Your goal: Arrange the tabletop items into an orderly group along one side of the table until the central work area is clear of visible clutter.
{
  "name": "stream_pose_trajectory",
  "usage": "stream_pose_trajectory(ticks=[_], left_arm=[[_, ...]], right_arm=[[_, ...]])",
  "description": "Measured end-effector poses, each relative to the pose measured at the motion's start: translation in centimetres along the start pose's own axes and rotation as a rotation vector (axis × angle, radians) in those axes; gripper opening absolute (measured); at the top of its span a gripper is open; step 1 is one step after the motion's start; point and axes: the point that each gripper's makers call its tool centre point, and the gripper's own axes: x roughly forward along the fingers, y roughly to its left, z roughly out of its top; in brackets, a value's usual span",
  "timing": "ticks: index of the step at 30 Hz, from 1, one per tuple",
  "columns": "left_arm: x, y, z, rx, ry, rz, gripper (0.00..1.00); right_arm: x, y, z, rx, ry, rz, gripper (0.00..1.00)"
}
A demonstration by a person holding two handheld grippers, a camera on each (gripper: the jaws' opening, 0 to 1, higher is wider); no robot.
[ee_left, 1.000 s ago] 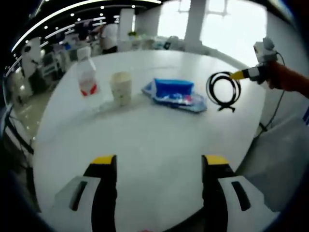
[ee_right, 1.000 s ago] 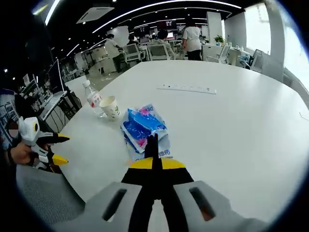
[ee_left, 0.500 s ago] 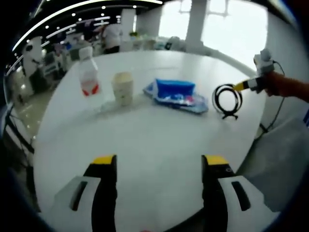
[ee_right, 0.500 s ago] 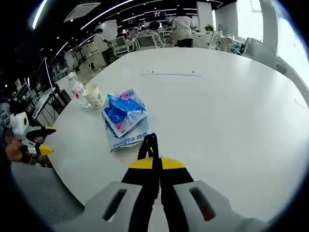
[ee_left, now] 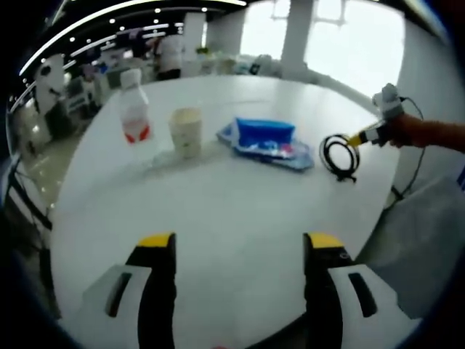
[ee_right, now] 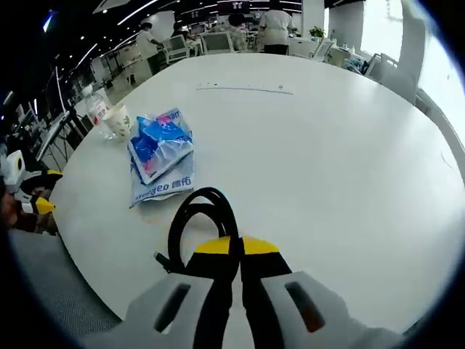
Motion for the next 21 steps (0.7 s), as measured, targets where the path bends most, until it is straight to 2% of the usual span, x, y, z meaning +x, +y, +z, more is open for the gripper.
stream_pose_trajectory(ticks=[3,12,21], left_arm=[[0.0,0.0,0.0,0.008,0.004,0.004,0.68],[0.0,0.1,-0.1,0.011,0.008,0.006,0.68],[0.1,0.1,-0.1,0.009,0.009,0.006,0.68]], right_arm=[[0.8,0.0,-0.4,0.056,0.003,0.026,0.01],[2.1,-0.2,-1.6,0.045,0.051,0.015,0.02],[2.5,-0.2,-1.9,0.064,0.057,0.013,0.02]])
